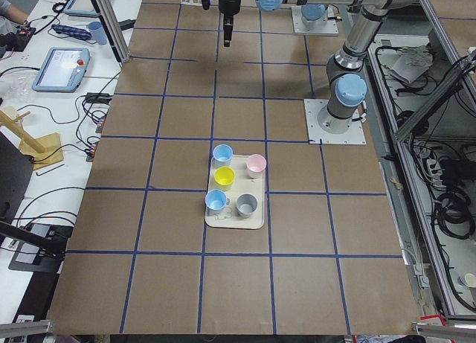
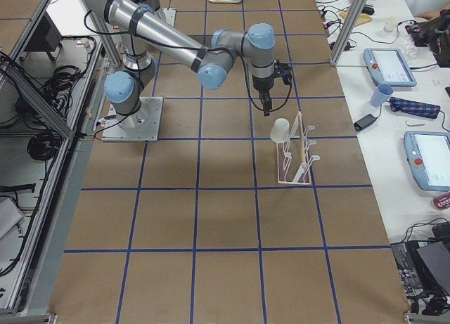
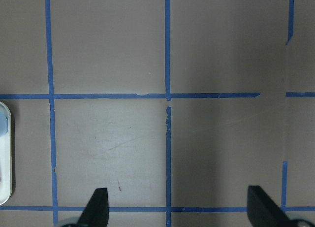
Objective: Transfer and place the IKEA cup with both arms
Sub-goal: 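Move the right gripper to the white cup on the wire rack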
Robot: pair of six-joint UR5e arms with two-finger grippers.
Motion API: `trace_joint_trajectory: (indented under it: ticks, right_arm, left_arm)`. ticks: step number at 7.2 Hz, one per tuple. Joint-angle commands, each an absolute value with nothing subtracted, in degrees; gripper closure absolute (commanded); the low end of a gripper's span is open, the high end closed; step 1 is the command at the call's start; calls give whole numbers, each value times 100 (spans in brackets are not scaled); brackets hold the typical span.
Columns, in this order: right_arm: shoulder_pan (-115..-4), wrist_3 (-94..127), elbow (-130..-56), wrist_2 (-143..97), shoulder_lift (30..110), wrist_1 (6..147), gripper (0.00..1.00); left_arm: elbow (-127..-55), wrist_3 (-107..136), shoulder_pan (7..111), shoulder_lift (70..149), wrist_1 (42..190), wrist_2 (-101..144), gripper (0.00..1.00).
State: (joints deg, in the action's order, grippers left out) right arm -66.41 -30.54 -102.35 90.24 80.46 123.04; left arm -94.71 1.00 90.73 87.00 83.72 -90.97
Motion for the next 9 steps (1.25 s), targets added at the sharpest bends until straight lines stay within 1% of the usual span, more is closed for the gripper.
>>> trace_joint_trajectory:
  ticks: [1, 7, 9]
  right_arm:
    - [-6443, -3243, -10213, 9000, 7806, 12645, 0]
    - [-6442, -3252, -9748, 8587, 7156, 12735, 0]
    - [-6442, -3252, -9756, 8578, 7040, 12902, 0]
  left_arm:
    - [-9483, 97, 9140, 8666, 8385, -9097, 0]
    - [-9466, 88, 9114, 8728, 8341, -9097, 0]
    - [-9501, 88, 9114, 8710, 8341, -9097, 0]
